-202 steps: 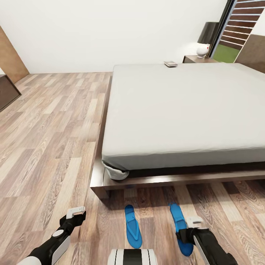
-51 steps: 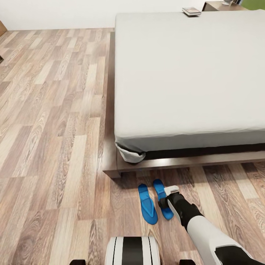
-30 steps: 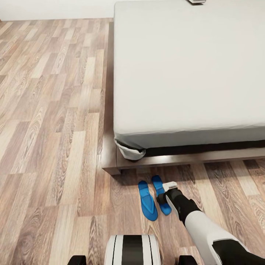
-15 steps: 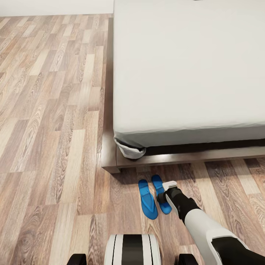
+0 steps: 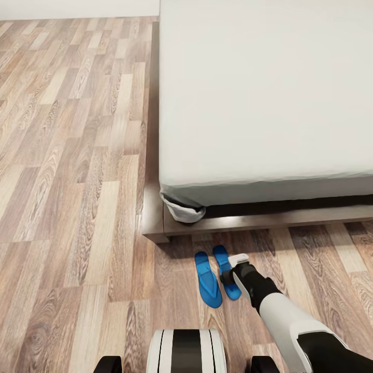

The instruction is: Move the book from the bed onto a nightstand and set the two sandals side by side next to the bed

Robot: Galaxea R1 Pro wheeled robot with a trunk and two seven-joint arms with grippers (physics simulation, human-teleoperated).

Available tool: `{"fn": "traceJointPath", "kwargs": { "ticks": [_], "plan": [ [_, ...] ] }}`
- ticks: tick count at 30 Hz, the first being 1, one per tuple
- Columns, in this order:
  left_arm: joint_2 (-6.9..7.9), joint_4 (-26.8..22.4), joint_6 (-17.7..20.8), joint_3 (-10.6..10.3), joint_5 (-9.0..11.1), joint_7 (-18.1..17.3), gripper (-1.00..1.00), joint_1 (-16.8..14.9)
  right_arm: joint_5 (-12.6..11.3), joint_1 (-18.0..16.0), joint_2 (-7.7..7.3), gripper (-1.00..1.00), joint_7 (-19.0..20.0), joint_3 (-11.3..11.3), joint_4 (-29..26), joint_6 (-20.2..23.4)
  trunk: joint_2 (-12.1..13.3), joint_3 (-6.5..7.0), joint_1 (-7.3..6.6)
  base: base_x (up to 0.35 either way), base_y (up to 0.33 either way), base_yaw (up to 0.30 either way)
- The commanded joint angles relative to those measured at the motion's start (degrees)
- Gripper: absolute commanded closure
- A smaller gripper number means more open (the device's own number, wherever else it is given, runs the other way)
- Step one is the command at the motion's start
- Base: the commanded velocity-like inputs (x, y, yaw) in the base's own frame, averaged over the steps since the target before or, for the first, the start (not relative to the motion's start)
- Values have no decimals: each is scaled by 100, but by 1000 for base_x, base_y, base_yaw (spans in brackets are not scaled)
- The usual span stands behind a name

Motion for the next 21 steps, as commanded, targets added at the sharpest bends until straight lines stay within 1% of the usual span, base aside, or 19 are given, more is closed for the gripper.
{"fn": "traceJointPath", "kwargs": {
  "ticks": [1, 2, 4, 9, 10, 21],
  "plan": [
    [3, -3, -18, -50, 54, 21, -100, 0, 14, -3, 1, 100, -16, 31, -8, 37, -1, -3, -1, 0, 0, 0],
    [3, -3, -17, -50, 53, 21, -100, 1, 14, -3, 6, 100, -16, 31, -8, 37, -1, -3, -1, 0, 0, 0],
    [3, -3, -17, -49, 53, 21, -100, 2, 14, -4, 25, 100, -16, 31, -8, 37, -4, -47, 4, 0, 0, 0],
    [3, -3, -20, -51, 53, 21, -100, 9, 14, -6, 46, 100, -16, 31, -11, 37, -4, -47, 4, 0, 0, 0],
    [3, -3, -22, -51, 53, 21, -100, 10, 14, -7, 48, -100, -16, 31, -13, 37, -4, -47, 4, 0, 0, 0],
    [3, -3, -25, -52, 53, 21, -100, 12, 14, -10, 49, -100, -13, 31, -8, 37, -4, -47, 4, 0, 0, 0]
  ]
}}
